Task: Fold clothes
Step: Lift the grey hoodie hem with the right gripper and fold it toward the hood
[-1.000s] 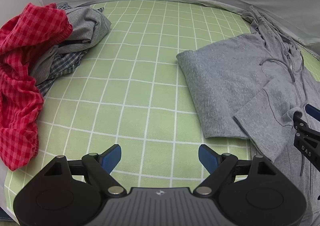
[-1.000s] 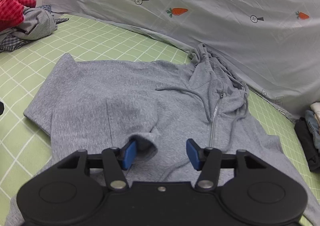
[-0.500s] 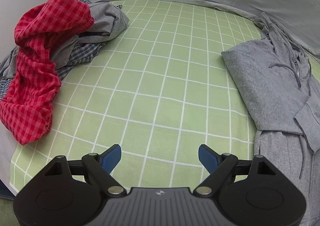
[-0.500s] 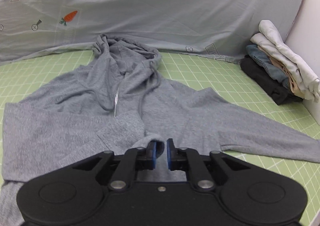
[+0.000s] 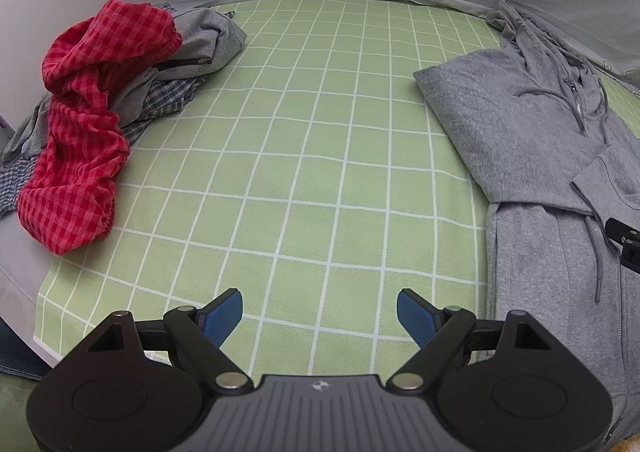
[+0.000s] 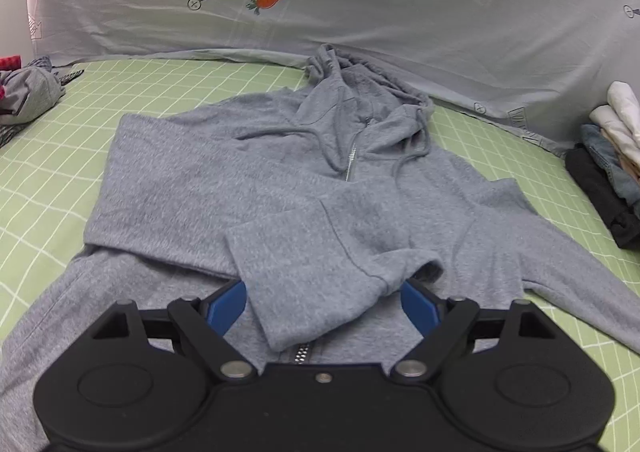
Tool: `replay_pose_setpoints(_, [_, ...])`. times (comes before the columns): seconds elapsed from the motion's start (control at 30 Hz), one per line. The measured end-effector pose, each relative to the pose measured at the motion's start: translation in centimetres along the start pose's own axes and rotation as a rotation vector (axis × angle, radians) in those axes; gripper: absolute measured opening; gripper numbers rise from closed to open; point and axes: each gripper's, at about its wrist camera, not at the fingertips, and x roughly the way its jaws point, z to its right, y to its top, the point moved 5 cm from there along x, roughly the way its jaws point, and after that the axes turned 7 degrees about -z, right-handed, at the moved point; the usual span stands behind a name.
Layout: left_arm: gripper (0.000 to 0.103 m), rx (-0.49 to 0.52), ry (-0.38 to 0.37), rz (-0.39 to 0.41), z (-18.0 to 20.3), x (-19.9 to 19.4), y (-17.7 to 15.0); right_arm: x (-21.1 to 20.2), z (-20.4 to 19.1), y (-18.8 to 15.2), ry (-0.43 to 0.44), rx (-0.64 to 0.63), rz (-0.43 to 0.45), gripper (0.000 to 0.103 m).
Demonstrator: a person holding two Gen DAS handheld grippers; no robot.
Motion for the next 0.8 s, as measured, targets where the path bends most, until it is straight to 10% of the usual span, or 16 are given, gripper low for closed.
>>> replay_pose_setpoints(0.13, [0.085,0.010,-0.004,-0.020,0.9,0.1,-0.8,1.1,0.3,-0.3,0.042,-0.010,-0.019,0.062])
replay_pose_setpoints(0.3, [0.085,0.008,-0.002,-0.046,2.8,0.1,-1.8,1.0,2.3,0.1,0.075,0.045,-0.004,0.011])
replay_pose_setpoints(0.8, [0.085,0.001,-0.039,0.082,11.3,-3.1,3.9,-2.8,21.1,2.9,-0.071,0.397,0.158,0.005])
